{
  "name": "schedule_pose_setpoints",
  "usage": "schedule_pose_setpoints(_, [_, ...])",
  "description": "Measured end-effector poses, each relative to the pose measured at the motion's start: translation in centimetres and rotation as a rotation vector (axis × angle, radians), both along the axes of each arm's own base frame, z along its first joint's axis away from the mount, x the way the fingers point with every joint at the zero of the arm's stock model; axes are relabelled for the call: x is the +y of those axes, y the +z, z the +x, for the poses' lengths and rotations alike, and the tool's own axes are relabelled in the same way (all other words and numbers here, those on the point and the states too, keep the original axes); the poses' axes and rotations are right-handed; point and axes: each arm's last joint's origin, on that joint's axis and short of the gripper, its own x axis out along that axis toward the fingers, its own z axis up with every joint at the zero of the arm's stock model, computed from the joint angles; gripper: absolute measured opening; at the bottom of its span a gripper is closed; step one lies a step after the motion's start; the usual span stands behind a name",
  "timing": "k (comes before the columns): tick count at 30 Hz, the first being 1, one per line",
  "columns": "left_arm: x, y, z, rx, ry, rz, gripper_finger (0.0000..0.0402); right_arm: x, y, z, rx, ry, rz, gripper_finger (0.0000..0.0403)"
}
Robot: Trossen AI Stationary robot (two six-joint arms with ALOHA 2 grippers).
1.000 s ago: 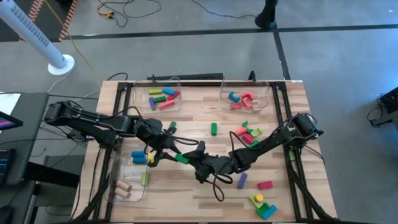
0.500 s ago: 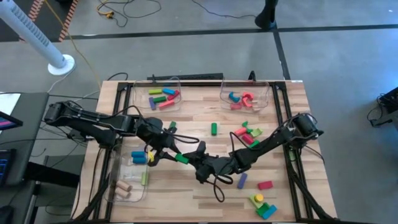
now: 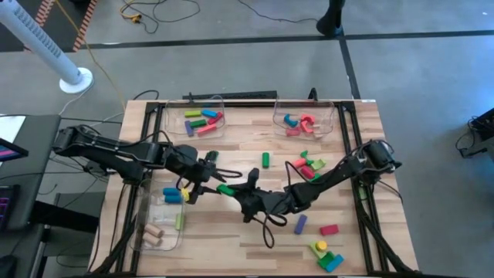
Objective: Sort blocks by size
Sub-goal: Put the green rectangular block into the top left transparent bin
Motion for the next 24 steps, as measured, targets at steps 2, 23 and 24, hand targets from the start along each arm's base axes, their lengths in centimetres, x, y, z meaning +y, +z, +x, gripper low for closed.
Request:
schedule_pose_setpoints(2, [-0.2, 0.0, -0.2, -0.006, 0.025, 0.066, 0.0184, -0.4, 0.0, 0.1, -0.019, -0.018, 0.053, 0.0092])
schedule_pose_setpoints(23, [-2.4, 0.1, -1.1, -0.05, 0.275, 0.412, 0.0108, -2.7, 0.5, 0.9, -0.175, -0.108, 0.339, 0.0091])
schedule_pose_setpoints(24, [-2.4, 0.1, -1.1, -0.051, 0.271, 0.412, 0.0103, -2.7, 0.5, 0.9, -0.176, -0.107, 0.339, 0.0091])
